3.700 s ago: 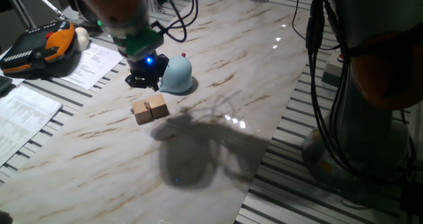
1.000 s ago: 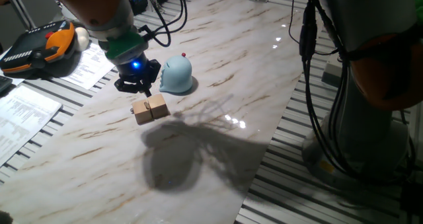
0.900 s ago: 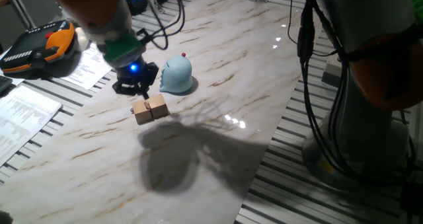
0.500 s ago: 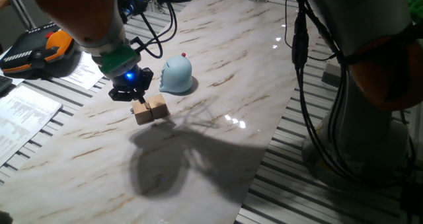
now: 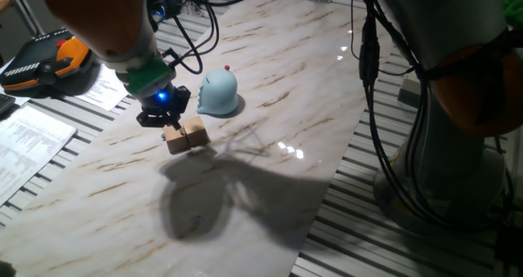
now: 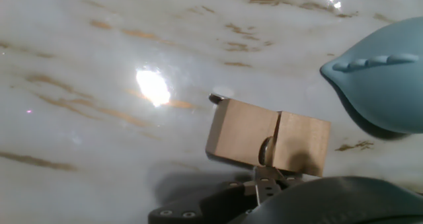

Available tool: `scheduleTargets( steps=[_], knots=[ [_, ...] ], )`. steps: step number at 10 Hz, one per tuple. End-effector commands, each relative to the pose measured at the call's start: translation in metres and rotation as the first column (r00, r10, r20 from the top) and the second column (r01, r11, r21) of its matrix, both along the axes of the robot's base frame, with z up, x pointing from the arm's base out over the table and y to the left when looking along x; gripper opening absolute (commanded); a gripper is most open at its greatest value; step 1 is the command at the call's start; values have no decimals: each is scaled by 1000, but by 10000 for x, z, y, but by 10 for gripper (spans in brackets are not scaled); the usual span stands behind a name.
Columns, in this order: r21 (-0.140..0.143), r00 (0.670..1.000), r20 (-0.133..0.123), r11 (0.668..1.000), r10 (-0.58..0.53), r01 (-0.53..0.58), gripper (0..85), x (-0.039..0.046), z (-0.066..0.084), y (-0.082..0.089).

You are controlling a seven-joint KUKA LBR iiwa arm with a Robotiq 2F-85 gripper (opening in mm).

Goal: Drop coins into a piggy bank

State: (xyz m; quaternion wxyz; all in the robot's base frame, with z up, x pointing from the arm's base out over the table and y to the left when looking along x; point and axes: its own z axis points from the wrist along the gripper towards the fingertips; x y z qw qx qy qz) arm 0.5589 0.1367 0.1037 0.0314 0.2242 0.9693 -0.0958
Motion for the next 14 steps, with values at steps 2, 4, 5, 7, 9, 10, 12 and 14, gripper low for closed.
scheduleTargets(
  steps=[2,4,5,7,9,10,12,14],
  knots=[
    [-10,1000,-9,1000,-18,18,0,11,-18,16],
    [-35,1000,-27,999,-7,6,0,6,-25,28],
    [-53,999,-36,999,10,-12,0,4,-34,19],
    [-58,999,-34,998,20,-22,0,-2,-40,15],
    [-72,1000,-27,997,9,-11,170,-11,-34,23],
    [-87,1000,-20,996,-8,7,170,-10,-31,30],
    [-113,999,-29,993,-36,33,170,-6,-23,42],
    [-131,998,-42,990,-53,47,170,-2,-21,43]
  ],
)
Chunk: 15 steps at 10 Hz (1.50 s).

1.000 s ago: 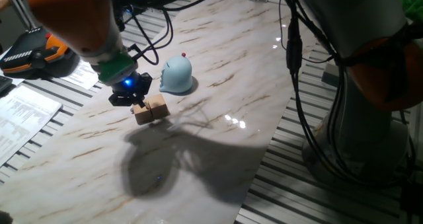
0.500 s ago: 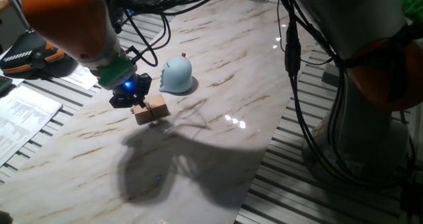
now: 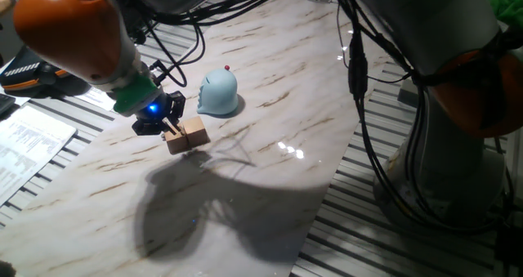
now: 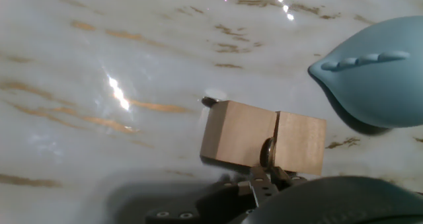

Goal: Drop coins into a piggy bank

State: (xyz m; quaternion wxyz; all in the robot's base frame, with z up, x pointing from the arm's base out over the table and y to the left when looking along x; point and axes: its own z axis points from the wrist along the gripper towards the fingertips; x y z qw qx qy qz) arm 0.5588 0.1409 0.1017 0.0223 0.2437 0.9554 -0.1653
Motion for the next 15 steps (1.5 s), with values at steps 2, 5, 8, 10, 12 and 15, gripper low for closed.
scheduleTargets(
  steps=[2,5,8,10,12,15],
  knots=[
    [-15,1000,-5,1000,4,-4,340,0,2,-14],
    [-21,1000,-14,1000,0,-1,340,11,-20,-27],
    [-58,1000,-17,998,-25,24,340,29,-38,-47],
    [-67,999,-16,997,-30,29,340,40,-59,-78],
    [-72,999,-10,997,-32,31,340,48,-95,-115],
    [-80,999,-5,996,-40,40,340,59,-126,-125]
  ],
)
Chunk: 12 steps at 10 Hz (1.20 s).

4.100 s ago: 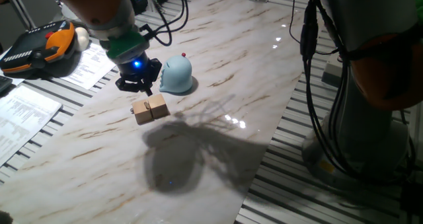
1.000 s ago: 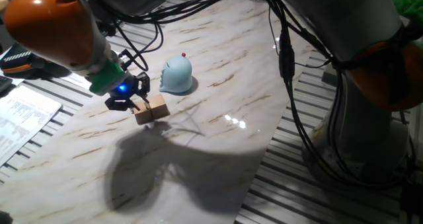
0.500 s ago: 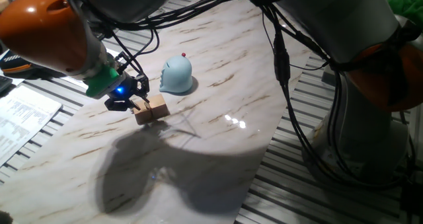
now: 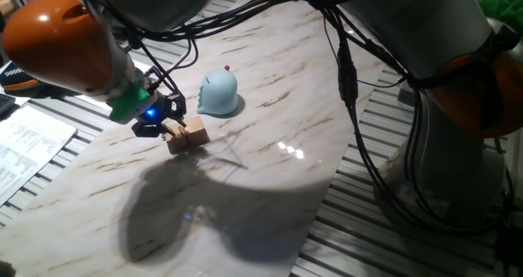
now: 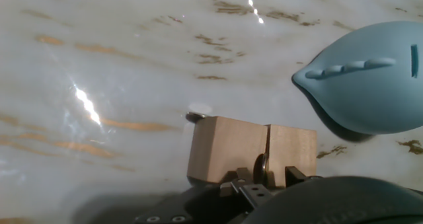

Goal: Drop coins into a piggy bank

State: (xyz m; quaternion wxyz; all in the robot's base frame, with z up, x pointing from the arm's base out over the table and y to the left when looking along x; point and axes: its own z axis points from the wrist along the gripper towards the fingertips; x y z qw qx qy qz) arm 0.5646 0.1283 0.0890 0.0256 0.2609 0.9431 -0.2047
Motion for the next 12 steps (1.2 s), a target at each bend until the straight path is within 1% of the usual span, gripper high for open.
scheduleTargets(
  steps=[1,4,7,9,12],
  knots=[
    [-4,1000,1,1000,-2,2,340,2,0,-2],
    [-19,1000,6,1000,-8,8,340,7,-2,-33],
    [-19,1000,12,1000,-14,14,340,14,-48,-63],
    [-31,1000,14,999,-19,20,340,15,-50,-61],
    [-42,1000,17,999,-25,25,340,13,-49,-66]
  ],
)
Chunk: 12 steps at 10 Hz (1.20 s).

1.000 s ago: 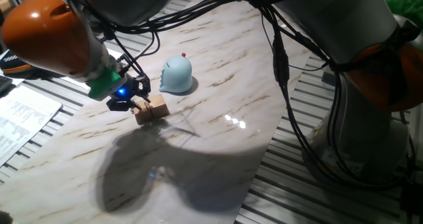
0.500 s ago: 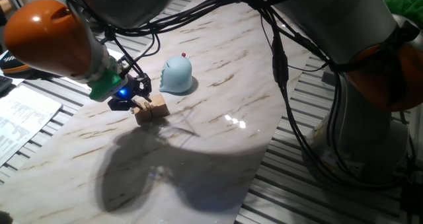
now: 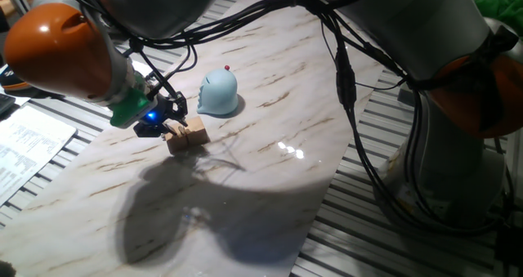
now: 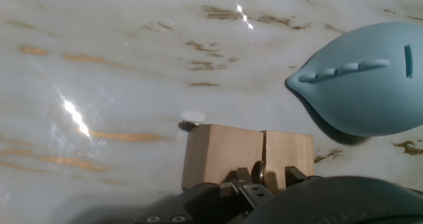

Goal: Drop coins into a piggy bank

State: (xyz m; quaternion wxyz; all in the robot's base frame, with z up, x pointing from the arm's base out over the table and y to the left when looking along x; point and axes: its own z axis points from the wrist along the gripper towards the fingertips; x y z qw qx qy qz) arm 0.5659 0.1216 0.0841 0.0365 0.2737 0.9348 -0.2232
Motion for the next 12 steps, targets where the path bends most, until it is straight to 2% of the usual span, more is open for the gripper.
scheduleTargets(
  steps=[1,12],
  knots=[
    [-2,1000,0,1000,0,0,340,0,1,-2],
    [4,1000,4,1000,9,-9,340,-3,-63,-46]
  ],
)
